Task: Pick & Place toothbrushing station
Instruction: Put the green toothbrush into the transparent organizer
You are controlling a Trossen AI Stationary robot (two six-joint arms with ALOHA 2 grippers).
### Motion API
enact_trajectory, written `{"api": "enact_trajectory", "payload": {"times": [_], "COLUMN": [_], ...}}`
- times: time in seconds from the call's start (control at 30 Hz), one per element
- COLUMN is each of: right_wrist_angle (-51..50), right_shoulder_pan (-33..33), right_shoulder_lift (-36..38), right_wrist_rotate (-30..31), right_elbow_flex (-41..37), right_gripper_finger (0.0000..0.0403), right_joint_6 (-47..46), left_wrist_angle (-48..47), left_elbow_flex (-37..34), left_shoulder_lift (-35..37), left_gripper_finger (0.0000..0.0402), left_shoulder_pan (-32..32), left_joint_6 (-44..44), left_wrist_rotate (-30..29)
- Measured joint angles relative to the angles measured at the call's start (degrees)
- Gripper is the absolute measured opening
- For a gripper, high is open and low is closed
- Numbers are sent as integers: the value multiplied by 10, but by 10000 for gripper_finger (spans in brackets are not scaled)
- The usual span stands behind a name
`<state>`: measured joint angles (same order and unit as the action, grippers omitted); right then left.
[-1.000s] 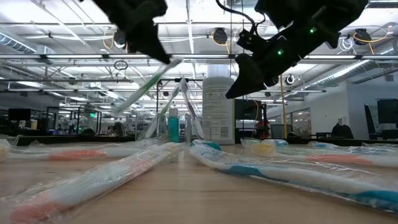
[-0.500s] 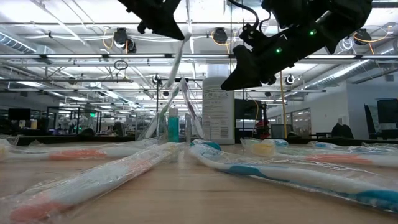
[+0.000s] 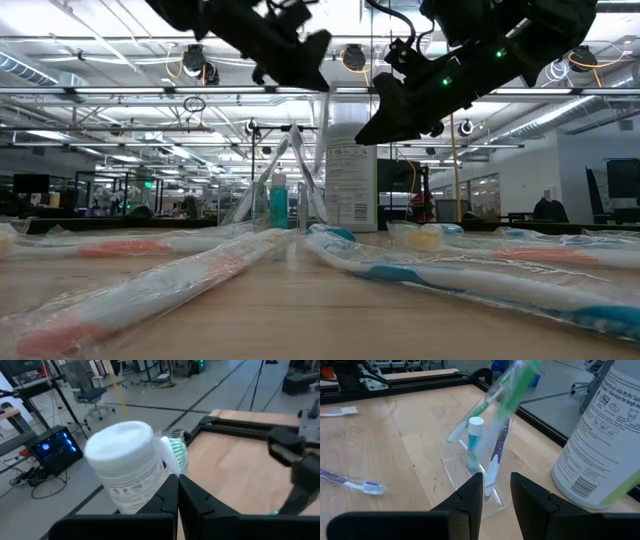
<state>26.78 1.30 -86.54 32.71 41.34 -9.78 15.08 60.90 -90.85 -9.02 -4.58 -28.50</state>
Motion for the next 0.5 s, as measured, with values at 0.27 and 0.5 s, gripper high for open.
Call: {"api": "enact_trajectory", "payload": {"times": [0.27,0.5], "right_wrist_angle": [0,0], "right_shoulder_pan": [0,0], "right_shoulder_lift": [0,0], "right_wrist_rotate": [0,0], "right_elbow_flex": [0,0], "right_gripper_finger": [91,91], "right_joint_6": [0,0], "left_wrist_angle": [-12,-83], "left_elbow_flex": [0,0], "left_shoulder_lift": [-69,-71], "left_gripper_finger": [5,7], "left_shoulder_pan": [0,0], "left_joint_6": [-24,-10], "left_wrist_rotate": [-45,-46]}}
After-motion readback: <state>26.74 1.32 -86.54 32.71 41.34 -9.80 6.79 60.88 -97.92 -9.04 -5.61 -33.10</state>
